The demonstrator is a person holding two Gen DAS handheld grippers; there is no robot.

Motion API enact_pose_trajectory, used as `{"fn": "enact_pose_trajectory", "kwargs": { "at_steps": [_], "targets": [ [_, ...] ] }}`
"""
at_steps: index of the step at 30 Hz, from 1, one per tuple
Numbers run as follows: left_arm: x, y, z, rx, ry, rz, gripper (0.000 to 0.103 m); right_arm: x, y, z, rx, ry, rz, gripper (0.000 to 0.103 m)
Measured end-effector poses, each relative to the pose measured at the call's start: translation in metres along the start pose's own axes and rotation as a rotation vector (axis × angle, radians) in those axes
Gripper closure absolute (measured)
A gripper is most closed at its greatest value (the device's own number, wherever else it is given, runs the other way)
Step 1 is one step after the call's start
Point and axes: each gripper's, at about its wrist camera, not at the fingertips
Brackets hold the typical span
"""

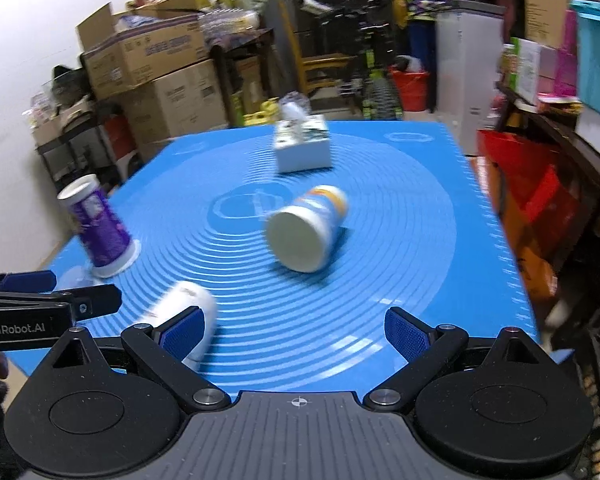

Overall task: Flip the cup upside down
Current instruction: 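Grasp the cup with the right tool while the left tool releases it, then rotate the held cup with the right tool and stand it on the mat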

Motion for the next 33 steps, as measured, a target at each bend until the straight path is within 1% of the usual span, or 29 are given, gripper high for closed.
{"fn": "enact_pose_trajectory", "kwargs": {
  "at_steps": [4, 9, 12, 16, 19, 21, 22, 23, 25, 26, 29, 31, 33],
  "targets": [
    [-0.018, 0.001, 0.008, 0.018, 0.003, 0.041, 0.009, -0.020, 0.018, 0.019, -0.041, -0.037, 0.048, 0.006],
    [-0.037, 0.004, 0.013, 0.013, -0.006, 0.058, 0.009, -0.032, 0.048, 0.043, -0.121, -0.003, 0.133, 0.007],
    [-0.048, 0.005, 0.017, 0.014, -0.021, 0.066, 0.009, -0.038, 0.066, 0.053, -0.169, -0.006, 0.152, 0.007],
    [-0.058, 0.009, 0.017, 0.008, -0.035, 0.078, 0.009, -0.046, 0.091, 0.056, -0.258, -0.007, 0.180, 0.007],
    [-0.065, 0.012, 0.017, 0.000, -0.048, 0.083, 0.009, -0.053, 0.109, 0.054, -0.317, 0.000, 0.211, 0.012],
    [-0.068, 0.012, 0.017, -0.003, -0.058, 0.086, 0.009, -0.053, 0.120, 0.050, -0.363, 0.010, 0.220, 0.020],
    [-0.070, 0.012, 0.016, -0.003, -0.060, 0.087, 0.009, -0.052, 0.125, 0.048, -0.384, 0.019, 0.228, 0.023],
    [-0.070, 0.012, 0.016, -0.003, -0.062, 0.088, 0.009, -0.051, 0.129, 0.046, -0.390, 0.039, 0.256, 0.024],
    [-0.071, 0.012, 0.016, -0.002, -0.060, 0.087, 0.009, -0.047, 0.130, 0.044, -0.388, 0.082, 0.310, 0.033],
    [-0.071, 0.012, 0.015, -0.002, -0.059, 0.085, 0.009, -0.046, 0.129, 0.044, -0.381, 0.084, 0.307, 0.036],
    [-0.073, 0.012, 0.013, -0.007, -0.061, 0.081, 0.009, -0.051, 0.119, 0.041, -0.322, 0.025, 0.272, 0.037],
    [-0.074, 0.013, 0.012, -0.008, -0.065, 0.079, 0.009, -0.052, 0.111, 0.039, -0.261, -0.009, 0.220, 0.037],
    [-0.073, 0.012, 0.011, -0.005, -0.070, 0.074, 0.009, -0.053, 0.096, 0.034, -0.147, -0.054, 0.122, 0.037]
  ]
}}
Point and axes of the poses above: each gripper's, at about its wrist camera, not at the fingertips, and y roughly the way its jaws point, x to its right, z to its top, and after that the axes turned 15 degrees about -y, right-handed
